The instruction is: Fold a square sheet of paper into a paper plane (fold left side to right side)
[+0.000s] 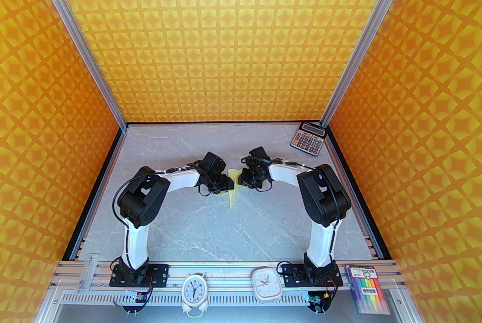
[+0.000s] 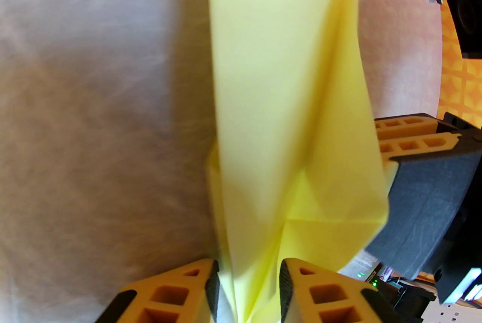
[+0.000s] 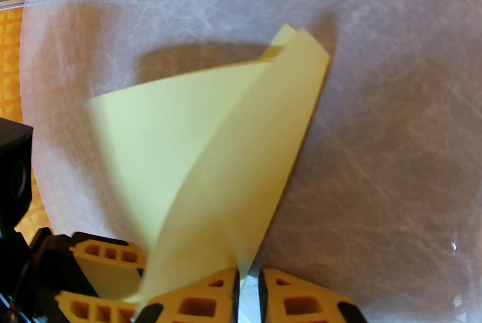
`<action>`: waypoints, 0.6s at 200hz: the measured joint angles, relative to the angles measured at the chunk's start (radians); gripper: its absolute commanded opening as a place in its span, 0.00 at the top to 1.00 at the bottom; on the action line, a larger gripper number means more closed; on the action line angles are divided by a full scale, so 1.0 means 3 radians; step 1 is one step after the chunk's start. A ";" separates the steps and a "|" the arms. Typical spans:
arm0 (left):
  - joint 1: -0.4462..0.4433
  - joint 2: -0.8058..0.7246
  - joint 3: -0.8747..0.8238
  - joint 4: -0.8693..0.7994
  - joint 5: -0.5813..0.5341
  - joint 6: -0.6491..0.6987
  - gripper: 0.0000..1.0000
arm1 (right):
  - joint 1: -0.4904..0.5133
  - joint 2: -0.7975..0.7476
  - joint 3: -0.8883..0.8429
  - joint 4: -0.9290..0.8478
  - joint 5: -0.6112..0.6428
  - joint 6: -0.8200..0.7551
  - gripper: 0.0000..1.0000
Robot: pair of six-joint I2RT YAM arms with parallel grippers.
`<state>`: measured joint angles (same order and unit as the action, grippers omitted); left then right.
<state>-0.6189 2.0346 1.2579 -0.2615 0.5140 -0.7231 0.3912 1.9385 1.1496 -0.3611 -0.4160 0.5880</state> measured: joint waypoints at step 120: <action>-0.0306 0.0072 0.0323 -0.0398 -0.0178 0.0281 0.73 | -0.0019 -0.0019 -0.0086 0.0130 -0.0076 0.0003 0.81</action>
<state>-0.7109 2.0563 1.3548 -0.3809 0.4606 -0.6388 0.3855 1.9327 1.1236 -0.3222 -0.4389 0.5888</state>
